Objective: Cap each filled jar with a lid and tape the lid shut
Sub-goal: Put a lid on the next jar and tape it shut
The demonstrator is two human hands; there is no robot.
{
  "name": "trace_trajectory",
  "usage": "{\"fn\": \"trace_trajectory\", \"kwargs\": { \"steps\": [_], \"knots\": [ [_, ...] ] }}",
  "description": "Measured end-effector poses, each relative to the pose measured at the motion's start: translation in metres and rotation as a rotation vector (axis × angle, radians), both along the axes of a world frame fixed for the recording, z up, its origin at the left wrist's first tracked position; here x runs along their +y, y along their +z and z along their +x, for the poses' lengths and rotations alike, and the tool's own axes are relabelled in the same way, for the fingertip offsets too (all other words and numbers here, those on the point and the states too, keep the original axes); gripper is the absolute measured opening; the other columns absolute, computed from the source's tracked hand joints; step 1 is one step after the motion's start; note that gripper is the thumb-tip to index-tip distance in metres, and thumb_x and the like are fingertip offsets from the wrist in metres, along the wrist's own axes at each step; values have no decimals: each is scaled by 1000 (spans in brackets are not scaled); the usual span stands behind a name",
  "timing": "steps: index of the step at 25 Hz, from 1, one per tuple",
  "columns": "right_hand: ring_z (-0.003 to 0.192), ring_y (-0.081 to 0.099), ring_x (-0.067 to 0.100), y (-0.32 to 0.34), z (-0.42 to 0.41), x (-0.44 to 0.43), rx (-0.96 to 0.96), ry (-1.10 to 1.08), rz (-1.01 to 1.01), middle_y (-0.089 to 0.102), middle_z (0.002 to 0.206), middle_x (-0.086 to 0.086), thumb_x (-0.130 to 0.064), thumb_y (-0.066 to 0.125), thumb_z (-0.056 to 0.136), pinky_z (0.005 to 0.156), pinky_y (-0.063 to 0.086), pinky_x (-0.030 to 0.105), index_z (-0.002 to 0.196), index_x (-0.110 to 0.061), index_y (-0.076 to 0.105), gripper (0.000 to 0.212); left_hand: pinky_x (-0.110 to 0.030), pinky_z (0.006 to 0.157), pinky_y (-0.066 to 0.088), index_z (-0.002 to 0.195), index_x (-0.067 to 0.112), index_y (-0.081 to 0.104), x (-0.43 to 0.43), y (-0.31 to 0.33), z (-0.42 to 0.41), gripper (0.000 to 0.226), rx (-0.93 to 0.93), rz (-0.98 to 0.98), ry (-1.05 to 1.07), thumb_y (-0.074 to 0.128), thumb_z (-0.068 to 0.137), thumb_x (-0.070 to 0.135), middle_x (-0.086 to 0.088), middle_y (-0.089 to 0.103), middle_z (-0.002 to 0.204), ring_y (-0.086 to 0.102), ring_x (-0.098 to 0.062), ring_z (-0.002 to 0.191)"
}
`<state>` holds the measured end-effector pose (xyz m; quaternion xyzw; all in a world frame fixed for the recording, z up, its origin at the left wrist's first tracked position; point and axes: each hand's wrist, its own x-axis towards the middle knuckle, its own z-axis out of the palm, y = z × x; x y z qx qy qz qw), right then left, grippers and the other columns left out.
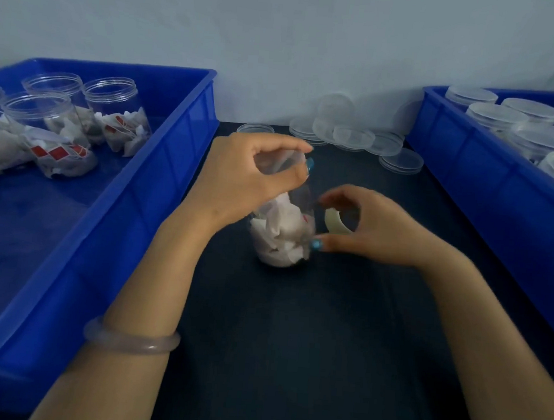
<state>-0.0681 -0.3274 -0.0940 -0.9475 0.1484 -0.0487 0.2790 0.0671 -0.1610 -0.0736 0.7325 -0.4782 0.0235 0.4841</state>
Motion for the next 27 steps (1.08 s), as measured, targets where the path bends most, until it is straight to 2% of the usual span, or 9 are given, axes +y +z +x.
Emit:
{"fn": "trace_trajectory", "kwargs": {
  "steps": [3,7,9,11,13,17,21,24,27],
  "knots": [
    [108,46,13,-5,-4,-21,267,-96,-264,48,104,-17,-60,82,65,89,46,36,108,-31,50,61,-18,95,47,114,29,74,-8,-6,0,38,-202,30,109,66,82,48,20,68,110,59,5,107],
    [90,53,6,-12,-2,-29,322,-109,-224,55,92,-18,-52,74,81,80,43,33,91,-36,50,31,-29,99,46,117,26,73,-20,-9,3,42,-330,71,166,62,85,52,12,69,118,58,-5,114],
    [83,52,6,-12,-2,-27,351,-78,-309,56,90,-16,-50,64,90,79,37,33,86,-35,50,20,-35,99,46,116,23,74,-21,-13,2,38,-535,51,222,61,91,49,6,70,119,59,-14,115],
    [79,53,10,-12,-2,-23,343,-54,-363,58,87,-9,-50,51,96,73,33,33,88,-28,53,23,-37,96,47,109,20,76,-22,-19,-5,29,-825,-36,315,61,95,40,3,71,113,64,-21,109],
    [75,53,14,-10,-3,-15,261,-80,-280,57,84,-3,-53,40,97,64,34,35,87,-22,52,35,-38,95,46,104,18,77,-26,-26,-16,21,-1005,-86,308,61,97,30,1,73,107,66,-24,103],
    [73,57,23,0,-4,-6,-43,-131,-45,61,78,4,-50,37,92,67,44,43,87,-9,59,47,-44,111,37,122,11,69,-34,-34,-38,32,-1029,132,231,49,99,20,-5,72,112,63,-25,113],
    [47,40,5,14,-15,-6,-265,-61,274,46,50,-9,-38,50,96,53,33,32,71,-14,65,38,-46,120,20,134,6,58,-37,-32,-45,39,-928,293,308,43,102,22,-7,72,107,58,-24,119],
    [44,35,4,18,-21,-6,-280,-9,312,40,46,-8,-41,50,96,52,30,27,69,-11,69,45,-48,120,19,132,7,58,-38,-32,-44,34,-951,343,341,52,99,17,-5,71,98,59,-22,113],
    [41,36,4,20,-24,-9,-152,-10,310,41,45,-7,-37,49,98,52,30,26,68,-6,69,48,-48,121,18,114,16,68,-37,-31,-43,20,-1003,427,318,59,97,17,0,70,87,57,-19,108]
  ]
}}
